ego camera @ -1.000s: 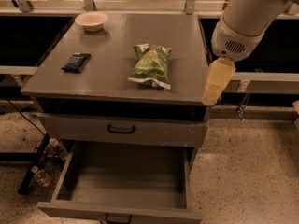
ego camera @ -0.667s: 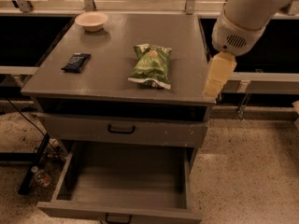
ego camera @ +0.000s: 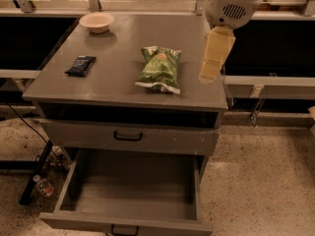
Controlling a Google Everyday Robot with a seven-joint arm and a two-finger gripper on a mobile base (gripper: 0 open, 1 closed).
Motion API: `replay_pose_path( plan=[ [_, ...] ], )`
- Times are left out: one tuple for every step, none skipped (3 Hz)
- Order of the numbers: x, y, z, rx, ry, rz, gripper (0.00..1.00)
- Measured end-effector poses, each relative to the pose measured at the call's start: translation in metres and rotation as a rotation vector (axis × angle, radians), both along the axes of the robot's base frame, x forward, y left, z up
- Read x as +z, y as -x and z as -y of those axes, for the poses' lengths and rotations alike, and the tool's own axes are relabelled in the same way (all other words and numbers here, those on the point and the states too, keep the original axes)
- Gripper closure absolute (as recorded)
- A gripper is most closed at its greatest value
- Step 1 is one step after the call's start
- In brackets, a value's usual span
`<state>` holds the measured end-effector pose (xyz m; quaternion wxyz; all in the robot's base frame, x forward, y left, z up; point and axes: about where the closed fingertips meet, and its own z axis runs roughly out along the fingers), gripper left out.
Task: Place green jalapeno chip bag into middle drawer
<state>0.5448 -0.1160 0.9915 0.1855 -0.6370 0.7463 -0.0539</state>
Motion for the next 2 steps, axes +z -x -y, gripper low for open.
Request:
replay_pose_path(
  plan=[
    [-0.009,-0.013,-0.008,-0.007,-0.008,-0.009,0.00],
    [-0.018,-0.036,-0.030,0.018,-0.033,-0.023,0.00]
  ],
)
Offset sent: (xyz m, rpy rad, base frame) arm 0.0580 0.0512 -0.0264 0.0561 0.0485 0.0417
